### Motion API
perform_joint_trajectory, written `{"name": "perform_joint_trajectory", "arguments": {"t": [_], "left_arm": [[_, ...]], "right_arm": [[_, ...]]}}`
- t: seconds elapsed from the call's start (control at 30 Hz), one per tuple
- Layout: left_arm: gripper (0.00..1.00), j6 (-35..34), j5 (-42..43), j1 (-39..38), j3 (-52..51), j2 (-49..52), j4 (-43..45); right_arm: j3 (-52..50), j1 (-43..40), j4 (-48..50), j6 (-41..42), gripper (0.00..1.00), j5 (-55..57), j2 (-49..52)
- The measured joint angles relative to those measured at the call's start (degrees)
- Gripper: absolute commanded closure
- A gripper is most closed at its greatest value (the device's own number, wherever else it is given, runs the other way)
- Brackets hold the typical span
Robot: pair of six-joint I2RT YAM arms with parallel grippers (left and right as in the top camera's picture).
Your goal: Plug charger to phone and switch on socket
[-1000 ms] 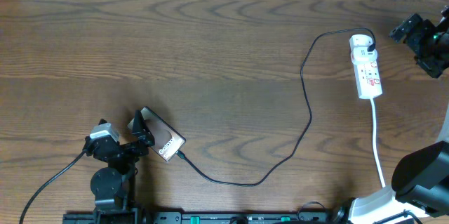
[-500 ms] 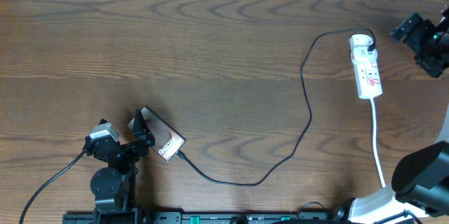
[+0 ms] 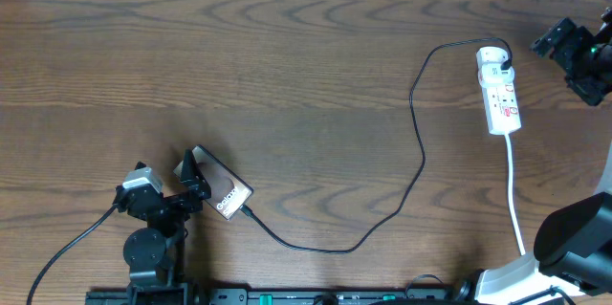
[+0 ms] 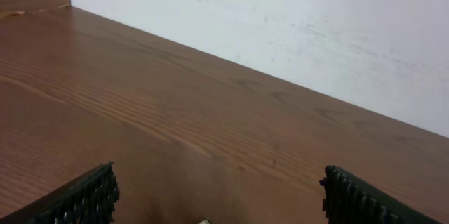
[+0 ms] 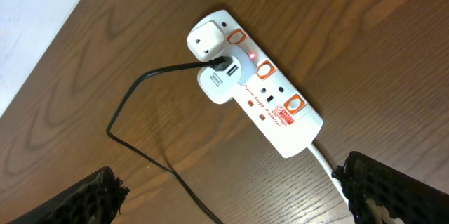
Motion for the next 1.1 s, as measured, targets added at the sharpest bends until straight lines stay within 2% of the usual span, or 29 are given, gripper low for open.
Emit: {"name": "perform_joint_trajectory", "arguments": {"t": [0.63,0.93,1.1], "left_arm": [[0.09,0.0,0.0,0.0,0.0,0.0,0.0],[0.09,0.0,0.0,0.0,0.0,0.0,0.0],[0.09,0.0,0.0,0.0,0.0,0.0,-0.02]], "right_arm": [[0.0,0.0,0.02,0.0,0.01,0.07,0.0],[0.0,0.15,-1.9,0.0,0.01,5.11,-0.24],[-0.07,2.4,-0.11,0.0,0.01,7.17,-3.52]]}}
